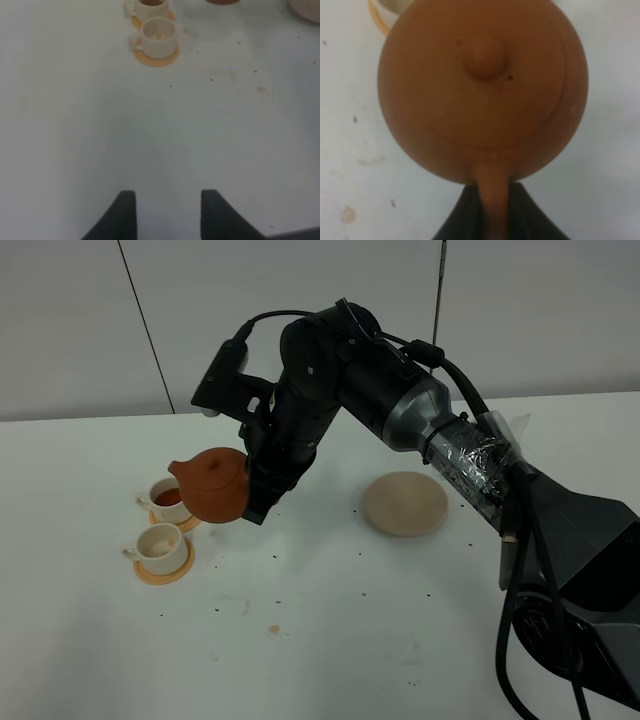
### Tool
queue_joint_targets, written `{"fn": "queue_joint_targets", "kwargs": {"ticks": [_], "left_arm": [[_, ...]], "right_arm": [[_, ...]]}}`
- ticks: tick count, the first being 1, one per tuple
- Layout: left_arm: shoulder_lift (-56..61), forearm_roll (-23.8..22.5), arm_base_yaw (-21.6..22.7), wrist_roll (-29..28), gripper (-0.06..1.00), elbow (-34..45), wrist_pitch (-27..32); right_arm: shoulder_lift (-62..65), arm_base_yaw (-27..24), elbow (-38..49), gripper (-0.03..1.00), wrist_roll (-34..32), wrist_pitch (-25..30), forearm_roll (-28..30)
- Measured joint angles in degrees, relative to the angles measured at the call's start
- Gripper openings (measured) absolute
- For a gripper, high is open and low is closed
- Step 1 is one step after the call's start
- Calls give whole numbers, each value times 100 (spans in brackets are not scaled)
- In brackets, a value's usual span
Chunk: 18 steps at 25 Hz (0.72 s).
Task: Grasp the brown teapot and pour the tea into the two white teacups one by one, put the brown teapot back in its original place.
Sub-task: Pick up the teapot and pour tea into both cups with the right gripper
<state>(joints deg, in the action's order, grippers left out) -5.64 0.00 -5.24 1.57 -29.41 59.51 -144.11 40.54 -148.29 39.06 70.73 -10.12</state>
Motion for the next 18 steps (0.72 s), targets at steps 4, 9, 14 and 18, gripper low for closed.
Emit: {"fn": "queue_joint_targets", "kwargs": {"ticks": [4, 9, 14, 18], "left_arm": [[0, 0, 0, 0, 37, 0, 0], [0, 0, 0, 0, 37, 0, 0], [0, 0, 0, 0, 37, 0, 0], [0, 0, 0, 0, 37, 0, 0]], "right_arm": [[67, 93, 0, 9, -163, 0, 12], [67, 190, 0, 9, -437, 5, 63], [173, 257, 186, 9, -615, -13, 179], [461, 265, 847, 9, -678, -8, 172]]}}
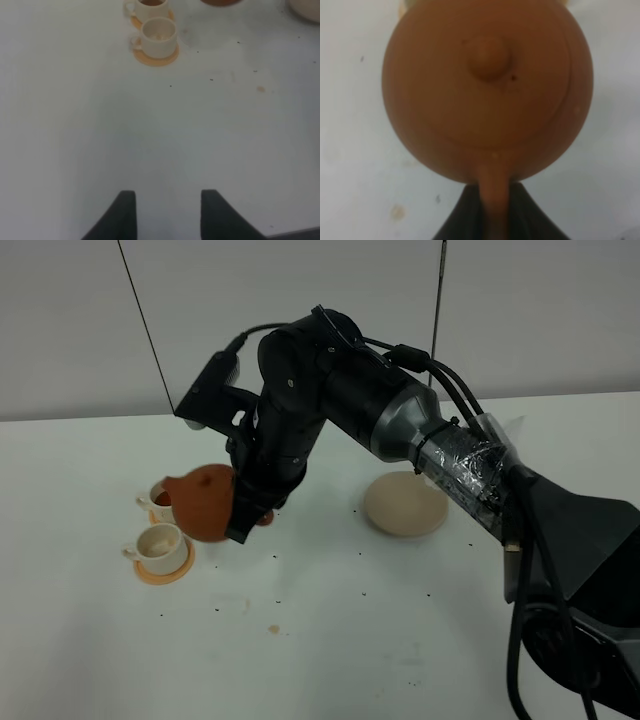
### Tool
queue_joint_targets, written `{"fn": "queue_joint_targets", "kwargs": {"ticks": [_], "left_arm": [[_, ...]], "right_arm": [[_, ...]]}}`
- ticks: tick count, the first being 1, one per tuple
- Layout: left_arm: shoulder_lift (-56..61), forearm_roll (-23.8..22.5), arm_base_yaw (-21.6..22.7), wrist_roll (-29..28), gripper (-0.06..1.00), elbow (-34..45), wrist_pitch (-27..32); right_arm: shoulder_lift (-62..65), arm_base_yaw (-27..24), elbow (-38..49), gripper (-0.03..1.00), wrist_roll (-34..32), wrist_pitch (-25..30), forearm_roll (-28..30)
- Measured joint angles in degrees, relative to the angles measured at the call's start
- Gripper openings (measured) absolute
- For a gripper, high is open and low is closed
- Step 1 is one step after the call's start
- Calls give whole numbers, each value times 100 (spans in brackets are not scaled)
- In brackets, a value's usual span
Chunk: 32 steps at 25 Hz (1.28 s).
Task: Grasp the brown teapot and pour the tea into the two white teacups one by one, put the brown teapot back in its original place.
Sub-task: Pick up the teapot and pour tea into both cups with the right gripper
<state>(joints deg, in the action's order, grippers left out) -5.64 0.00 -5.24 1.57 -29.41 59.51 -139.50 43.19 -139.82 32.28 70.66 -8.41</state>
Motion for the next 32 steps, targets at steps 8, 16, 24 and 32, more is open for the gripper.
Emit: {"fn": "queue_joint_targets", "kwargs": {"ticks": [8, 16, 24, 32], "left_arm": [[0, 0, 0, 0, 37, 0, 0], [0, 0, 0, 0, 37, 0, 0], [0, 0, 0, 0, 37, 0, 0], [0, 0, 0, 0, 37, 0, 0]], "right_arm": [[337, 11, 858, 9, -61, -5, -330], [368, 419, 1349, 9, 18, -541, -474], [368, 433, 1349, 9, -218, -1024, -447], [368, 433, 1349, 9, -653, -1024, -62]]}}
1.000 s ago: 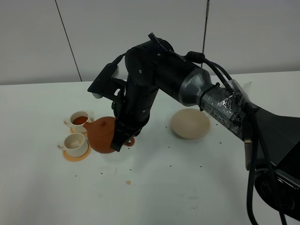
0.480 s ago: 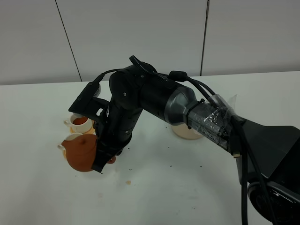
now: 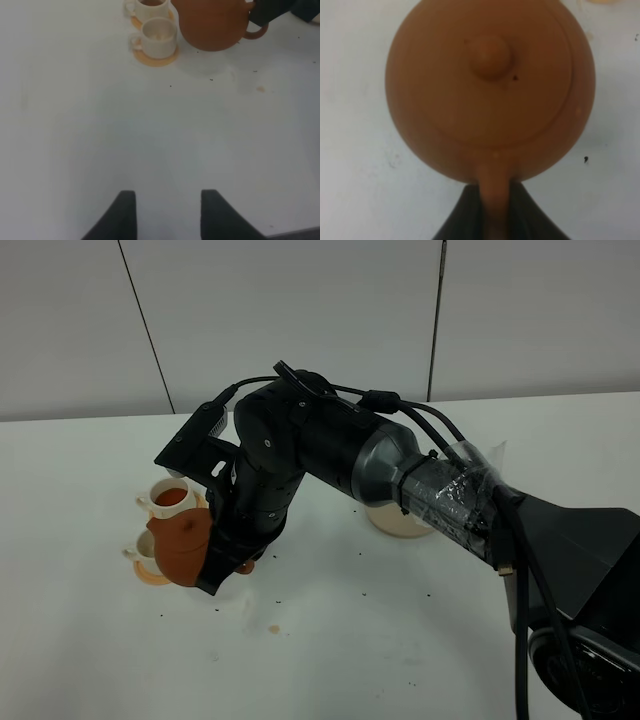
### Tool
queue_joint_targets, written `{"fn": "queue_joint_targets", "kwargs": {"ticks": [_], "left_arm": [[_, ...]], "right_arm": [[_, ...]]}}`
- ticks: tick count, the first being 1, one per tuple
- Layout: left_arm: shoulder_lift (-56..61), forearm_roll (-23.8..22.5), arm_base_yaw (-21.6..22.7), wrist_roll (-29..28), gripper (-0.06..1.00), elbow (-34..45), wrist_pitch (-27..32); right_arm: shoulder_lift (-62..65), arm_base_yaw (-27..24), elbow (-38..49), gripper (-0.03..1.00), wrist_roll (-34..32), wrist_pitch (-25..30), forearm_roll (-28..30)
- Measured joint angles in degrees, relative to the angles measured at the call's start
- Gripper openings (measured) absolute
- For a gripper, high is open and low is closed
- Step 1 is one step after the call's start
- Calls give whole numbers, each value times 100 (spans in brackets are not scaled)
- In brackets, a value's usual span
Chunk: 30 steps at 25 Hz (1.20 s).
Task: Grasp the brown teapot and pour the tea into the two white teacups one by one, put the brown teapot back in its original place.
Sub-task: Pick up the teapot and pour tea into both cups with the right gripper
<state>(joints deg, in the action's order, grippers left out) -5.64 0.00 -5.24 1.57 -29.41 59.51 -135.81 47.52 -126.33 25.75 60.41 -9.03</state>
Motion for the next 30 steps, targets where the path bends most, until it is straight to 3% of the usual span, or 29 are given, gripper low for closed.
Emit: {"fn": "queue_joint_targets", "kwargs": {"ticks": [30], "left_arm": [[0, 0, 0, 0, 37, 0, 0]], "right_arm": [[0, 0, 172, 9, -15, -80, -122]]}}
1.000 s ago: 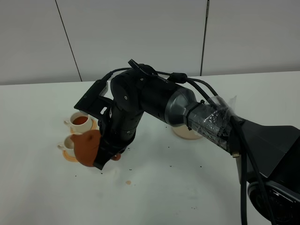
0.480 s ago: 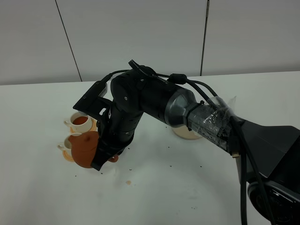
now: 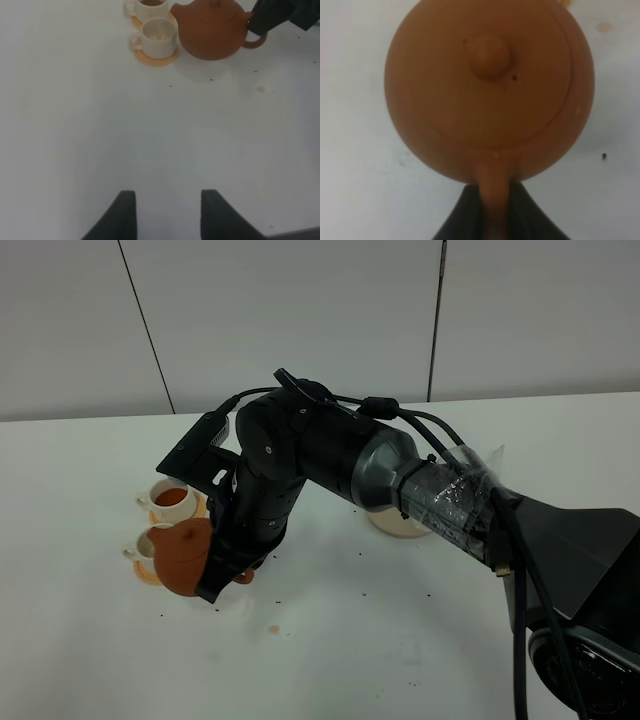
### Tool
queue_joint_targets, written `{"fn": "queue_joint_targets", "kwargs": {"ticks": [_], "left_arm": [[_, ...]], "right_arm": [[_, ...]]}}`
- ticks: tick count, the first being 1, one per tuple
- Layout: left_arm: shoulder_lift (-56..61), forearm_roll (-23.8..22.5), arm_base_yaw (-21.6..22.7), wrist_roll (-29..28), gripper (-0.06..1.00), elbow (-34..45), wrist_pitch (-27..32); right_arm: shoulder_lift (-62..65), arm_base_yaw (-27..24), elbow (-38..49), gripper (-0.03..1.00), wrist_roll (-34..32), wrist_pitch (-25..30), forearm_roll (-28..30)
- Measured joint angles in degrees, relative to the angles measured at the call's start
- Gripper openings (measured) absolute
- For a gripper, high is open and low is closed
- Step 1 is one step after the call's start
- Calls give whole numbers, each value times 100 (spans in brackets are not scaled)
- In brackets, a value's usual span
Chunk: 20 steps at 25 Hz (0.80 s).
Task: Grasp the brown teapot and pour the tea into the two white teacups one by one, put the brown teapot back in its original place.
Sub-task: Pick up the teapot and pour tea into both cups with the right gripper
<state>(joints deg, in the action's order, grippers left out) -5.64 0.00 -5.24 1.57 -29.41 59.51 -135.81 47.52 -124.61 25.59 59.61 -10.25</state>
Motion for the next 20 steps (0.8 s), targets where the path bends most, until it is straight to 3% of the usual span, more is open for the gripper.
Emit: {"fn": "queue_joint_targets", "kwargs": {"ticks": [9, 20], "left_arm": [[0, 0, 0, 0, 37, 0, 0], [0, 0, 0, 0, 37, 0, 0]], "right_arm": [[0, 70, 0, 9, 5, 5, 914], [0, 598, 0, 9, 25, -56, 2403]]}}
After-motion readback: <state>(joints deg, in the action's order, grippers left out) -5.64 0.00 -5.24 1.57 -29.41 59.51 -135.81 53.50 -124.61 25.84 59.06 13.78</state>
